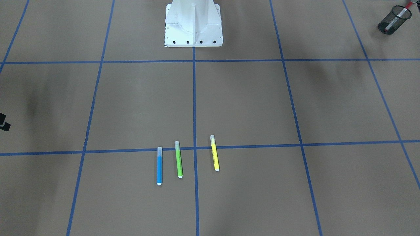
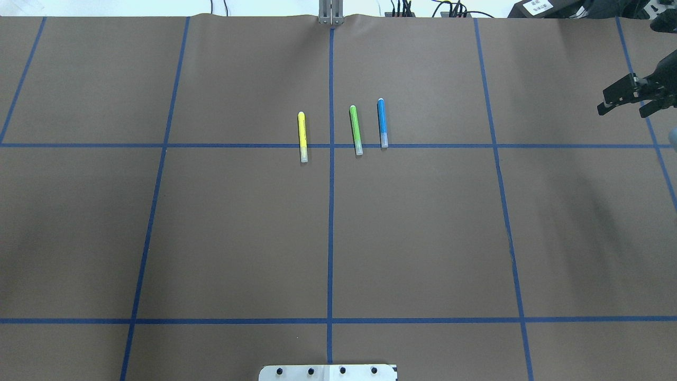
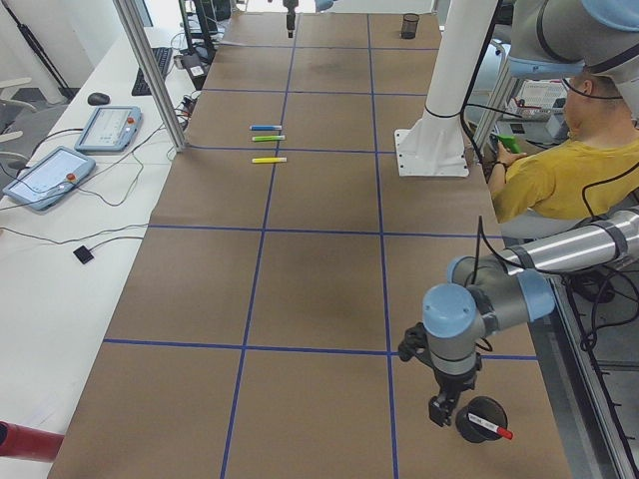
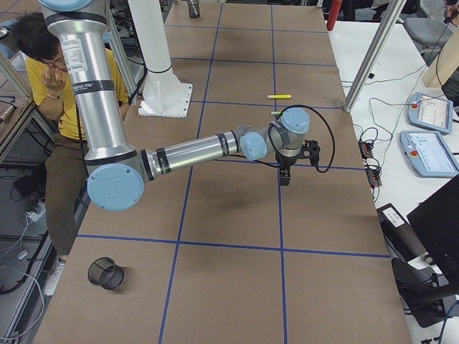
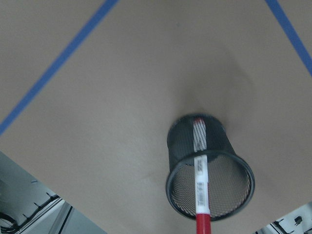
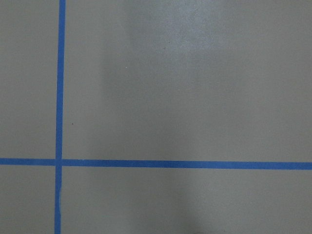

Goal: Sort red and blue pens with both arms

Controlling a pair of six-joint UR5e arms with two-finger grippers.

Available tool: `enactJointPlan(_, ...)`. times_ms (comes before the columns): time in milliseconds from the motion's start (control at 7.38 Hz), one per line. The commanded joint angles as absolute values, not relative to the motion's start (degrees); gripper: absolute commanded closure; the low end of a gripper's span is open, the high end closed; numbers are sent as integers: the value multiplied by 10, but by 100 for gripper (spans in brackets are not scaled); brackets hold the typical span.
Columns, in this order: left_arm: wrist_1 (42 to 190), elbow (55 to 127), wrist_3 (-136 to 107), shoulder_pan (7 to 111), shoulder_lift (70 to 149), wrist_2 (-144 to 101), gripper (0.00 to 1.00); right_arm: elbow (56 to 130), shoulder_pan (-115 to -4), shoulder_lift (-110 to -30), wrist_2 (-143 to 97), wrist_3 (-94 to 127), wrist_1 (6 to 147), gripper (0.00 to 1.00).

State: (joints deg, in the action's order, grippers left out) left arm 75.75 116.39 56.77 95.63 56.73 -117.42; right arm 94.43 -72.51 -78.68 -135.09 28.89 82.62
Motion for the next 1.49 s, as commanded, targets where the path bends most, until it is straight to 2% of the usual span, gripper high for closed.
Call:
enactJointPlan(0,636,1196,476,958,683,-1213,0,942,-725,-785,-1351,288,826,0)
enactJointPlan(406,672,1181,187,955,785,-1274,0,942,-724,-781,-1350,288,826,0)
enactJointPlan(677,796,1112,55,954,816,-1295,0,941,-724,-776,-1349,288,825,0)
enactJointPlan(948,962,1025,-30,954,829,-1303,0,943,-724,-770,-1349,289,825,0)
enactJointPlan(1354,1006,1005,-64,954,817,-1352,0,955,-702,-729,-1349,374,825,0)
